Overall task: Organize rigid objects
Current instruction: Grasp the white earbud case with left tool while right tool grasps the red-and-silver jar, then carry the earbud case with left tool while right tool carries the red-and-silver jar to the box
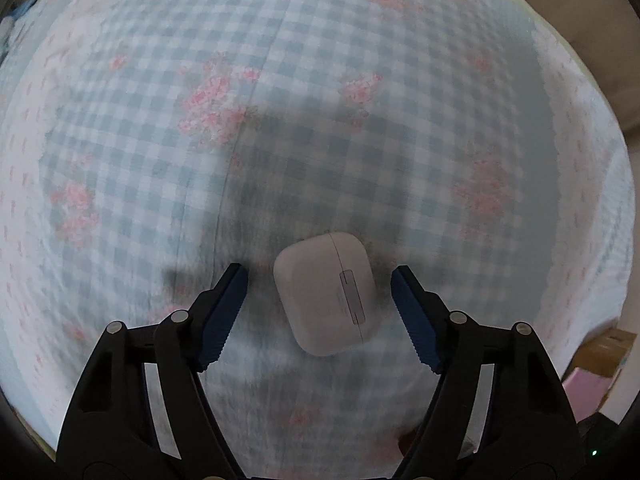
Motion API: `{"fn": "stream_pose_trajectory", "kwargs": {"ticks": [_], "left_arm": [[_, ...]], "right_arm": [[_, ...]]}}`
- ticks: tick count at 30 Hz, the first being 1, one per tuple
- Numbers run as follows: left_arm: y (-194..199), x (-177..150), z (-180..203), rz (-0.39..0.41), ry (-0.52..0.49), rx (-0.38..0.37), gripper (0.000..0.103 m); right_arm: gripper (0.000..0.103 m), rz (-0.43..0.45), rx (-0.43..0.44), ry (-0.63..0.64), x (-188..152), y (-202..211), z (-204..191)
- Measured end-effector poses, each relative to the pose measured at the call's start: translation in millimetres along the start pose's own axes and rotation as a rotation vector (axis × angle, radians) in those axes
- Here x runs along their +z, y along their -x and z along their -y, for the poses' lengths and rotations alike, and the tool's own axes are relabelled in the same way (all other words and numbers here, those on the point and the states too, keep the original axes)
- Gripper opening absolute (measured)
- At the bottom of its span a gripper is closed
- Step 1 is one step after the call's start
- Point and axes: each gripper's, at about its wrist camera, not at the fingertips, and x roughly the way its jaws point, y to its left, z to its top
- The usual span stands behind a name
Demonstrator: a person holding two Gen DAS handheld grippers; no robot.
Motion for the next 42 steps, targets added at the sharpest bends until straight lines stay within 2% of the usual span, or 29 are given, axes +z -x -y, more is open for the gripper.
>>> {"fn": "stream_pose_trajectory", "kwargs": {"ticks": [2,3,4,6,8,13,18,24,33,38,42], "left_arm": [[-3,-1,8,0.006,-0.026,0.033,0.065],[-4,-2,11,0.010,-0.036,0.041,0.059],[-3,-2,13,0.013,-0.042,0.040,0.050],[-2,0,14,0.016,-0.049,0.040,0.047],[-2,2,14,0.011,-0.055,0.032,0.047],[4,10,7,0.016,-0.065,0.022,0.046],[17,7,-1,0.016,-0.071,0.008,0.046],[38,-18,-3,0.025,-0.092,-0.006,0.046],[118,-59,8,0.097,-0.173,-0.063,0.046],[172,-83,32,0.149,-0.226,-0.102,0.046],[203,-89,61,0.175,-0.259,-0.137,0.046]], "right_arm": [[0.074,-0.017,-0.017,-0.002,2,-6,-1],[0.073,-0.019,-0.026,-0.001,3,-7,-2],[0.067,-0.019,-0.040,0.003,3,-7,-3],[0.061,-0.012,-0.044,0.007,3,-6,-6],[0.051,-0.012,-0.045,0.020,4,-2,-9],[0.050,-0.010,-0.043,0.040,4,3,-12],[0.050,0.001,-0.019,0.023,1,21,9],[0.050,0.015,0.003,-0.005,-9,37,40],[0.050,0.084,0.061,0.039,-29,90,61],[0.050,0.155,0.142,0.086,-47,138,70],[0.050,0.199,0.179,0.122,-60,176,74]]}}
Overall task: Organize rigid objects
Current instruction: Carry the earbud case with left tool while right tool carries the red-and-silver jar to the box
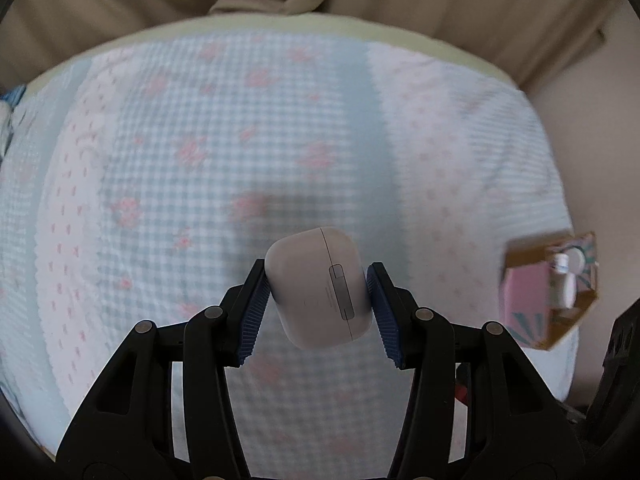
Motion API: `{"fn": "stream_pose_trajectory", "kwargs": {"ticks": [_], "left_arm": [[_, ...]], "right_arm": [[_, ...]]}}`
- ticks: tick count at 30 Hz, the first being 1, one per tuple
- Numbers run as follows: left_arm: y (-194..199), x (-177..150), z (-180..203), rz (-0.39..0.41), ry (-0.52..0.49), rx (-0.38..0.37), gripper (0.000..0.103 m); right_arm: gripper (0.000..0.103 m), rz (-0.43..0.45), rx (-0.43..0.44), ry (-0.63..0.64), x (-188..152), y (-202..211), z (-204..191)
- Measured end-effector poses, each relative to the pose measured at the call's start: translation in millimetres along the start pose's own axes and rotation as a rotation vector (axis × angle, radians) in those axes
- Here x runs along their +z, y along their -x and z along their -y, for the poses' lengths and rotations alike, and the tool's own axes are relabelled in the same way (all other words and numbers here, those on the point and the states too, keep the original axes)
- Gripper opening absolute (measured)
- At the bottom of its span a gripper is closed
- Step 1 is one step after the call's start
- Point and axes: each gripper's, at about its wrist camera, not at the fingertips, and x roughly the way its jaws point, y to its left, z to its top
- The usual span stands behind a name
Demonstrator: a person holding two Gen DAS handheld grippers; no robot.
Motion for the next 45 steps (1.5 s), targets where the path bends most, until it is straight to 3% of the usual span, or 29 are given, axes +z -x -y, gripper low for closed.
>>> {"fn": "stream_pose_trajectory", "kwargs": {"ticks": [5,12,18,25,32,35,45], "left_arm": [[29,-6,55,0.029,-0.043,-0.048,0.046],[50,-24,135,0.054,-0.086,-0.069,0.046],[36,-41,213,0.035,-0.024,-0.084,0.046],[-12,-63,315,-0.026,-0.005,-0.105,0.046],[-76,-72,386,-0.106,-0.055,-0.084,0.046],[-106,-75,399,-0.147,-0.072,-0.061,0.046],[-170,-69,400,-0.245,-0.137,0.014,0.046]], "right_arm": [[0.050,0.057,0.024,0.035,3,54,6],[0.050,0.099,0.023,0.087,32,117,56],[0.050,0.084,0.025,0.121,73,153,124],[0.050,0.051,-0.019,0.162,130,178,208],[0.050,0.018,-0.041,0.168,185,168,282],[0.050,-0.009,-0.040,0.148,203,150,311],[0.050,-0.075,-0.011,0.154,233,97,337]]}}
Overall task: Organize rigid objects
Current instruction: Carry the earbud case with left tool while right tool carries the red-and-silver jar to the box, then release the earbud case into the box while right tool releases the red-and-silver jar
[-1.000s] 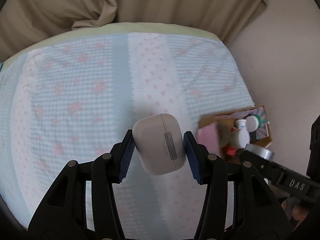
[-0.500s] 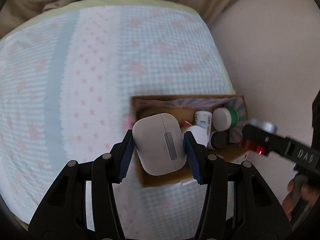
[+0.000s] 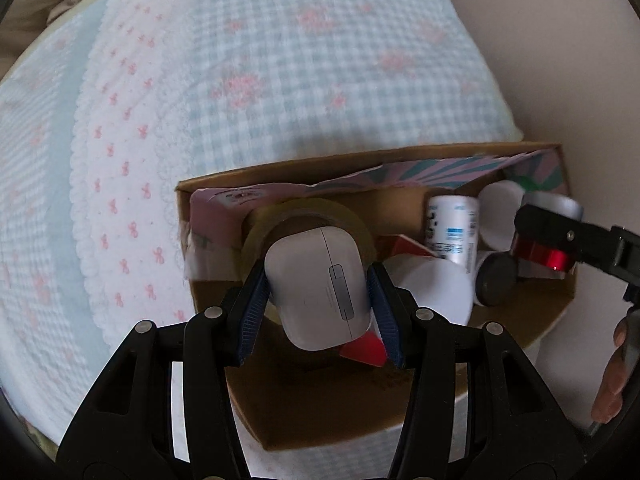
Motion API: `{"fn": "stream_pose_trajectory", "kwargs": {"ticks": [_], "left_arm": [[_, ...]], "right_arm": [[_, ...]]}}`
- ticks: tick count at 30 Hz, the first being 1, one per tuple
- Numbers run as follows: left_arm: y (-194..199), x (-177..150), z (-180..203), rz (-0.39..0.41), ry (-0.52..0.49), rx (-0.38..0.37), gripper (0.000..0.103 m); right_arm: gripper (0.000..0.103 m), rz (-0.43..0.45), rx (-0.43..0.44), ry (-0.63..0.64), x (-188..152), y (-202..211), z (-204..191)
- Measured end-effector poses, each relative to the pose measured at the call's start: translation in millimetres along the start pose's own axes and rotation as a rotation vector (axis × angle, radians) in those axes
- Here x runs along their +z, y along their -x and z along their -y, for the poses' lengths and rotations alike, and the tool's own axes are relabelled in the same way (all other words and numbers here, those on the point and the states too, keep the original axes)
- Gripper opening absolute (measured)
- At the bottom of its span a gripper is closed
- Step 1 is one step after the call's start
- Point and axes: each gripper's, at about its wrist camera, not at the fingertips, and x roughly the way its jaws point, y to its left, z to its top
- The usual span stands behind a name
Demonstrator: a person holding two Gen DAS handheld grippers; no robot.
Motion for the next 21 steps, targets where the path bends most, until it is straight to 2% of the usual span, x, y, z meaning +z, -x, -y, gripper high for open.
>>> {"fn": "stream_pose_trajectory", "kwargs": {"ticks": [6,7,8,9,10,11,12,16,19,21], "left_arm": [[-13,3,7,-0.021,-0.067,0.017,0.047],[-12,3,10,-0.013,-0.080,0.031,0.052],[-9,3,13,-0.001,-0.101,0.052,0.060],[-7,3,15,0.010,-0.114,0.074,0.086],[-4,4,17,0.026,-0.124,0.096,0.102],[1,3,17,0.042,-0.132,0.086,0.103],[4,2,15,0.046,-0.130,0.059,0.103],[10,0,7,0.041,-0.093,0.043,0.103],[11,-1,5,0.039,-0.076,0.039,0.103],[12,-2,3,0.040,-0.074,0.043,0.103]], "right_arm": [[0.050,-0.048,0.016,0.035,7,-29,-10],[0.051,-0.062,0.026,0.038,8,-35,-12],[0.051,-0.070,0.026,0.040,8,-39,-15],[0.052,-0.080,0.021,0.040,9,-42,-17],[0.064,-0.093,0.017,0.034,10,-45,-19],[0.090,-0.109,0.012,0.010,11,-46,-19],[0.101,-0.118,0.008,-0.011,12,-46,-19],[0.103,-0.113,-0.044,-0.056,12,-37,-16],[0.103,-0.076,-0.107,-0.039,10,-32,-15],[0.103,-0.092,-0.103,-0.029,10,-34,-14]]}}
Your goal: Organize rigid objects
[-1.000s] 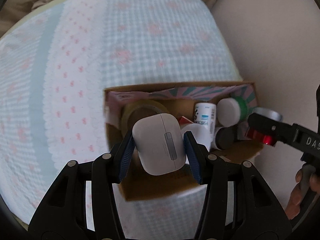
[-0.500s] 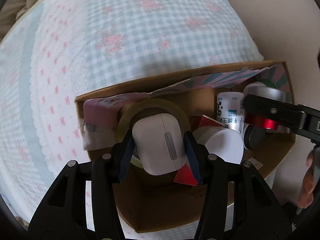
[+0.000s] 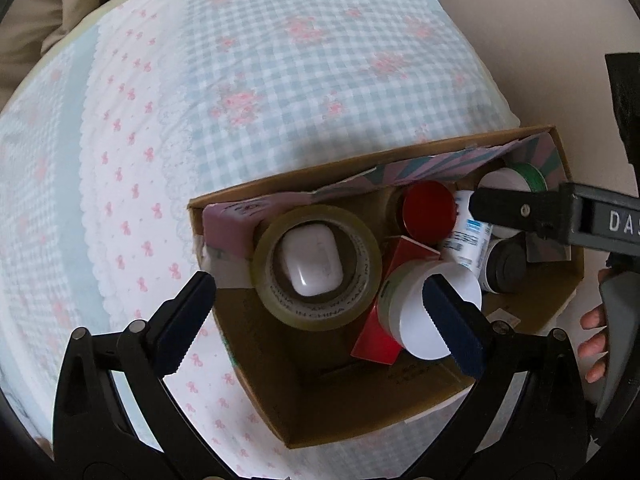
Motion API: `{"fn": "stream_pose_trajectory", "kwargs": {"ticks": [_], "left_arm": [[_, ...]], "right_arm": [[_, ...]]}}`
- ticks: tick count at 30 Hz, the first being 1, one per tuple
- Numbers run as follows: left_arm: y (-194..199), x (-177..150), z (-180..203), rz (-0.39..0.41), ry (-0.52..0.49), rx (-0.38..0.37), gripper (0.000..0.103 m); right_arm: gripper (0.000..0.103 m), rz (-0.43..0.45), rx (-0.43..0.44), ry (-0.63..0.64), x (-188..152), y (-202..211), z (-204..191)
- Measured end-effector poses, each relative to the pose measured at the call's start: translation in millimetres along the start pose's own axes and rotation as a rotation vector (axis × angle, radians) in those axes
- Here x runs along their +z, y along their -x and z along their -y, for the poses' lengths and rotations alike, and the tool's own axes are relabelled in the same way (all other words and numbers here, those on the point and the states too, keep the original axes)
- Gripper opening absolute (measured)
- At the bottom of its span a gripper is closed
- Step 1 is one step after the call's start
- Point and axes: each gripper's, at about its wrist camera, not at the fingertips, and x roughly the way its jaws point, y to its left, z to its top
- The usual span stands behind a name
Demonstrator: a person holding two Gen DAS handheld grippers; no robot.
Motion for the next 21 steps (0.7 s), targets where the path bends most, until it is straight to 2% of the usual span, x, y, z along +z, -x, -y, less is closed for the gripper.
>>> {"fn": "stream_pose_trajectory", "kwargs": {"ticks": [2,6,17,21], "left_arm": [[2,-1,-1,0.002,0.001,-0.001,0.103],[5,-3,-1,0.010,-0.001,0.007,0.103],[24,-6,-5,0.036,0.004,-0.015,0.103],[43,-14,-12,0.062,0.012,-0.024,0.103]], "right_arm": [[0.103,-0.015,0.039,0.003,-1,-2,2],[0.103,-0.006,0.058,-0.014,-3,1,3],[0.103,0.019,0.079,-0.024,-13,14,-3],[0.103,0.037,0.072,-0.015,-21,24,-11]]}}
